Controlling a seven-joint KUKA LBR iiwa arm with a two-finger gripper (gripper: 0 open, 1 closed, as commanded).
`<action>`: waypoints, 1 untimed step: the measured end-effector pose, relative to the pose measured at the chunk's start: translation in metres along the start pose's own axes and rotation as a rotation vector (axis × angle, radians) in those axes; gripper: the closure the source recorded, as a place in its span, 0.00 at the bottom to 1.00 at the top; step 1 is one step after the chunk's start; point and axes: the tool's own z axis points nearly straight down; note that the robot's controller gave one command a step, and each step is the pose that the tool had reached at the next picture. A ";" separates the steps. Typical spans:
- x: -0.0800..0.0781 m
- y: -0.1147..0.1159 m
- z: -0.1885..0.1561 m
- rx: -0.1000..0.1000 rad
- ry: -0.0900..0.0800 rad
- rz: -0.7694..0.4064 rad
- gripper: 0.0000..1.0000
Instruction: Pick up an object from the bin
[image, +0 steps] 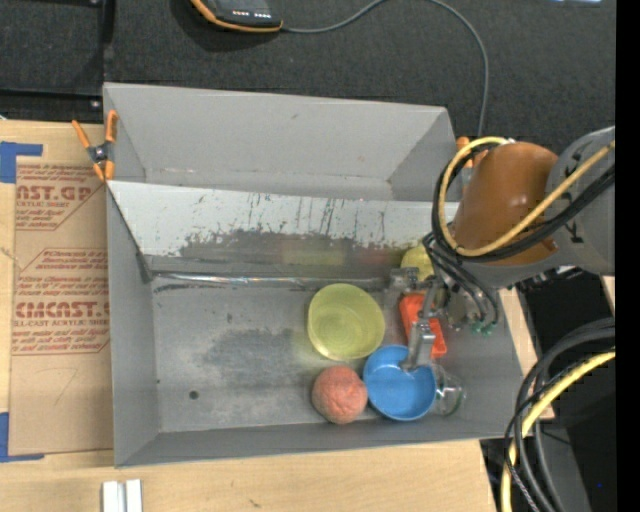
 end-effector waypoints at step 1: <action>-0.002 0.000 -0.004 0.001 -0.008 -0.001 0.00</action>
Offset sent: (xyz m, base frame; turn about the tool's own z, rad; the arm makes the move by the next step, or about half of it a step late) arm -0.0424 0.0042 -0.0787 -0.3498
